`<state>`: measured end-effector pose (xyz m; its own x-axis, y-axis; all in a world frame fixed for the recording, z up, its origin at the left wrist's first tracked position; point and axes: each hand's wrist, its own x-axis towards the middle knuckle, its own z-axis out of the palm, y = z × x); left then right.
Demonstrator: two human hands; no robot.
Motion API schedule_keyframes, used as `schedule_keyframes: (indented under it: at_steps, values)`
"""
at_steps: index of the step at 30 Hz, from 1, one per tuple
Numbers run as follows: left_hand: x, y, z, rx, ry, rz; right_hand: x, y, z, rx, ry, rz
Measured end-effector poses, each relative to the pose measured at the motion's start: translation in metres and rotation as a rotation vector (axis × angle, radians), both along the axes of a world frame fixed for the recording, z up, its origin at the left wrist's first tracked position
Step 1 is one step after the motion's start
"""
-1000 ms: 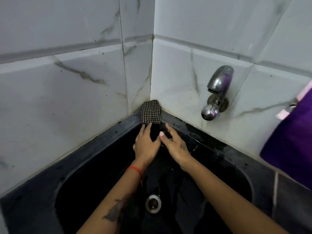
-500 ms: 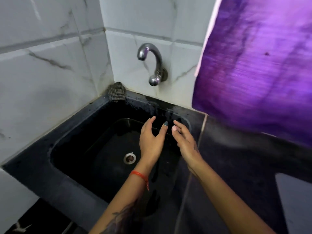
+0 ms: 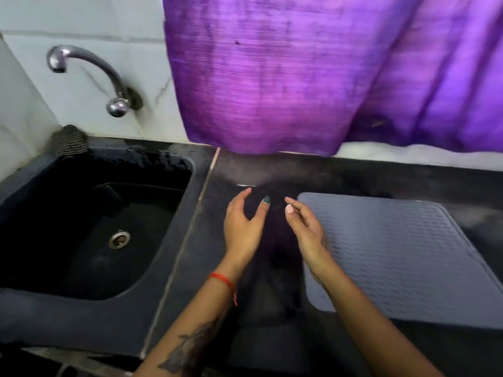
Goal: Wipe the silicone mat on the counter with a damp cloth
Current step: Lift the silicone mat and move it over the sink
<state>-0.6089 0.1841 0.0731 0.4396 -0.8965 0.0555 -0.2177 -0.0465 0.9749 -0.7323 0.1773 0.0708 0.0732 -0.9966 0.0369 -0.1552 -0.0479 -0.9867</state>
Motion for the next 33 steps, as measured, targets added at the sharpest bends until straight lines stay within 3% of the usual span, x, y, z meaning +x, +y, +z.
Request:
schedule_keyframes:
  at_steps: [9, 19, 27, 33]
  values:
    - [-0.118, 0.034, -0.032, 0.057, -0.007, -0.059, -0.149, 0.041, -0.033, -0.02, -0.053, -0.168]
    - [-0.15, 0.032, -0.062, 0.093, -0.192, -0.02, -0.262, 0.057, -0.067, -0.028, 0.0, -0.371]
    - [-0.142, 0.009, -0.072, 0.182, -0.289, 0.005, -0.337, 0.022, -0.071, -0.119, 0.355, -0.615]
    - [-0.138, -0.002, -0.071, 0.252, -0.326, -0.003, -0.357, -0.013, -0.072, 0.073, 0.7, -0.612]
